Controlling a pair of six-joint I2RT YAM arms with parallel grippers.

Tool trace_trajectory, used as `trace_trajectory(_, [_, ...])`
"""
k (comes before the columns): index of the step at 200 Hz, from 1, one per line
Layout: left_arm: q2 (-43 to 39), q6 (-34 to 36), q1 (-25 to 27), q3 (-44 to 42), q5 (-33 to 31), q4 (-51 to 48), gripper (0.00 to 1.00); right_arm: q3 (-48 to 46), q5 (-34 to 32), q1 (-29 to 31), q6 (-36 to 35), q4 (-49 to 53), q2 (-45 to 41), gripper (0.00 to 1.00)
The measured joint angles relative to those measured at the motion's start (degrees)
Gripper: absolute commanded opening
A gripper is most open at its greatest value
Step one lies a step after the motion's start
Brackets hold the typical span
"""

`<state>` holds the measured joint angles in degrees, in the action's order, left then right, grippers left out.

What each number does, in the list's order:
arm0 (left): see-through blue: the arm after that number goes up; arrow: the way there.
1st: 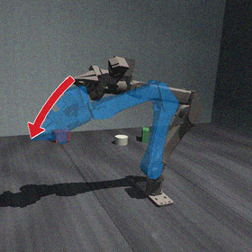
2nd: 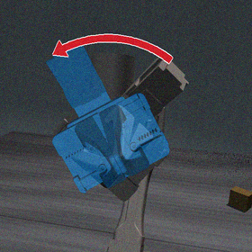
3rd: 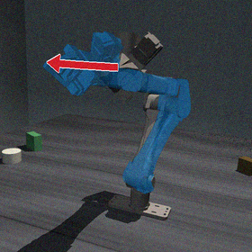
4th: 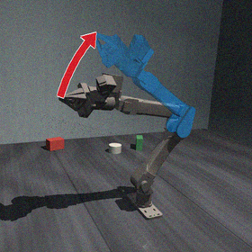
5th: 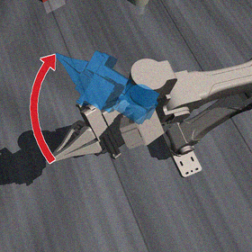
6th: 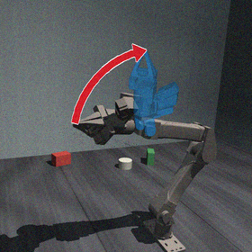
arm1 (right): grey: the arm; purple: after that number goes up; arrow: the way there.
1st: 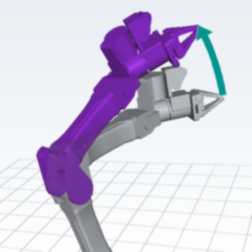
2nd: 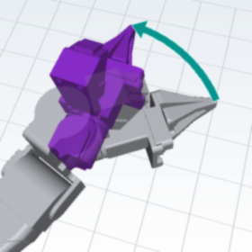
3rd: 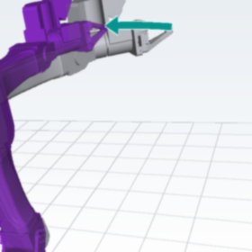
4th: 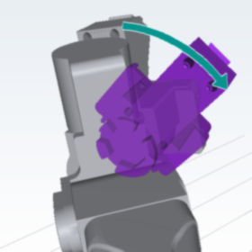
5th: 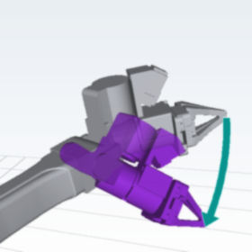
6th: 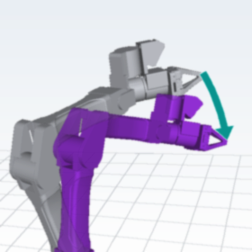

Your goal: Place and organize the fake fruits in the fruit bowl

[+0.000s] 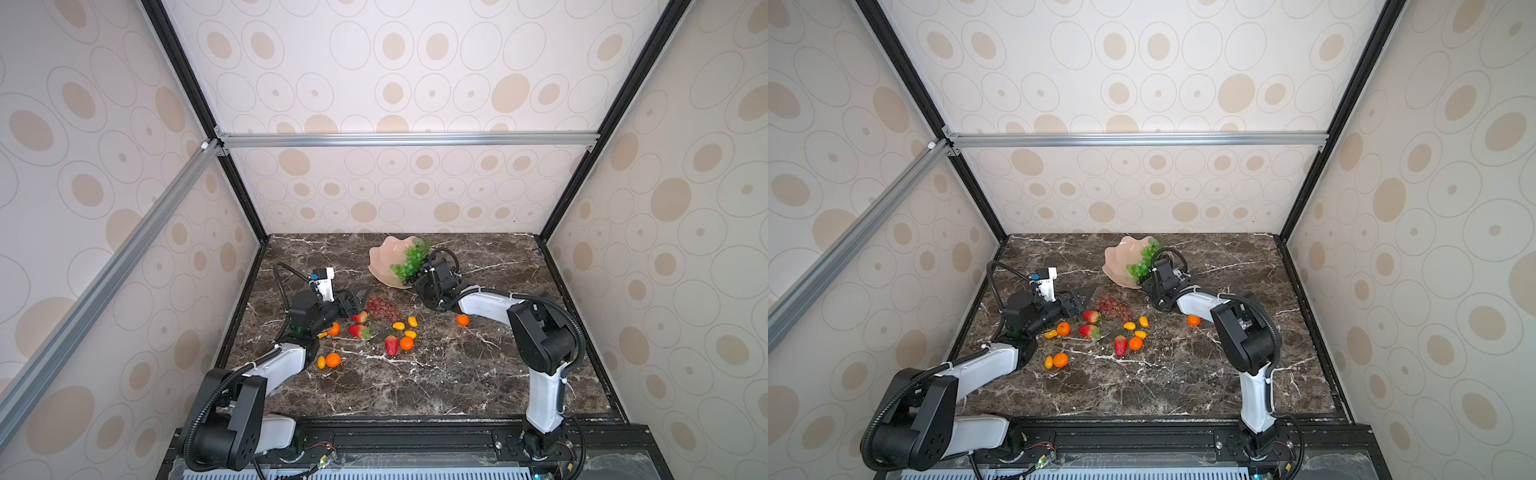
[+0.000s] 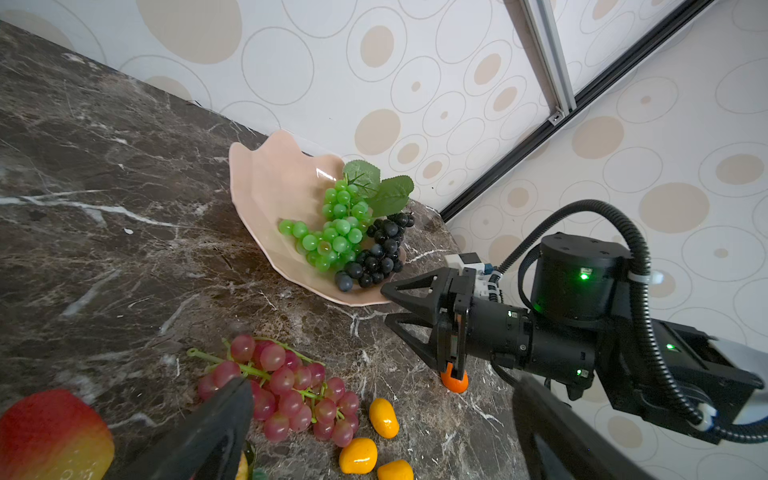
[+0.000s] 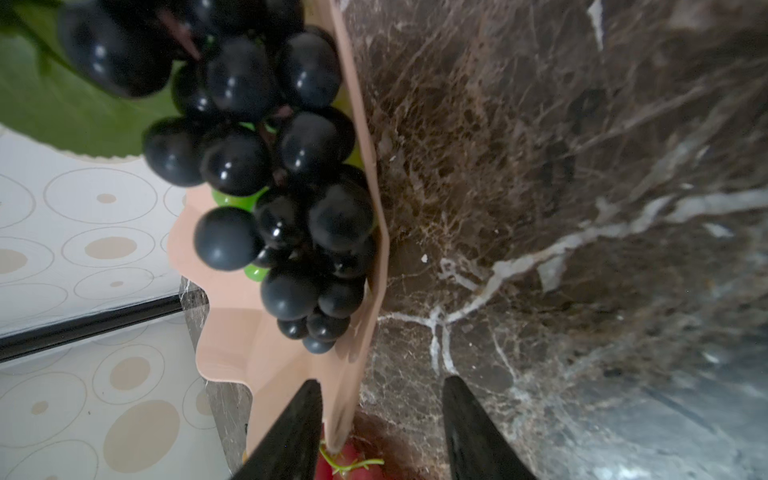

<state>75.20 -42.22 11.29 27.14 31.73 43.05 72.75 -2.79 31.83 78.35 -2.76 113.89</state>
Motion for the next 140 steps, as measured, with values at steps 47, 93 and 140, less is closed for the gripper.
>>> trace_trajectory(47, [0.0, 0.0, -0.04, -0.02, 0.24, 0.0, 0.98, 1.57, 0.42, 0.0, 1.66, -0.7, 1.95, 0.43])
trace_trajectory(93, [0.15, -0.04, -0.07, -0.02, 0.31, 0.04, 0.98, 1.73, 0.92, 0.0, 4.87, -2.03, 2.12, 0.3])
trace_trajectory(140, [0.61, -0.26, -0.24, -0.02, 0.31, 0.11, 0.98, 1.73, 1.75, 0.02, 7.54, -3.41, 2.27, 0.23])
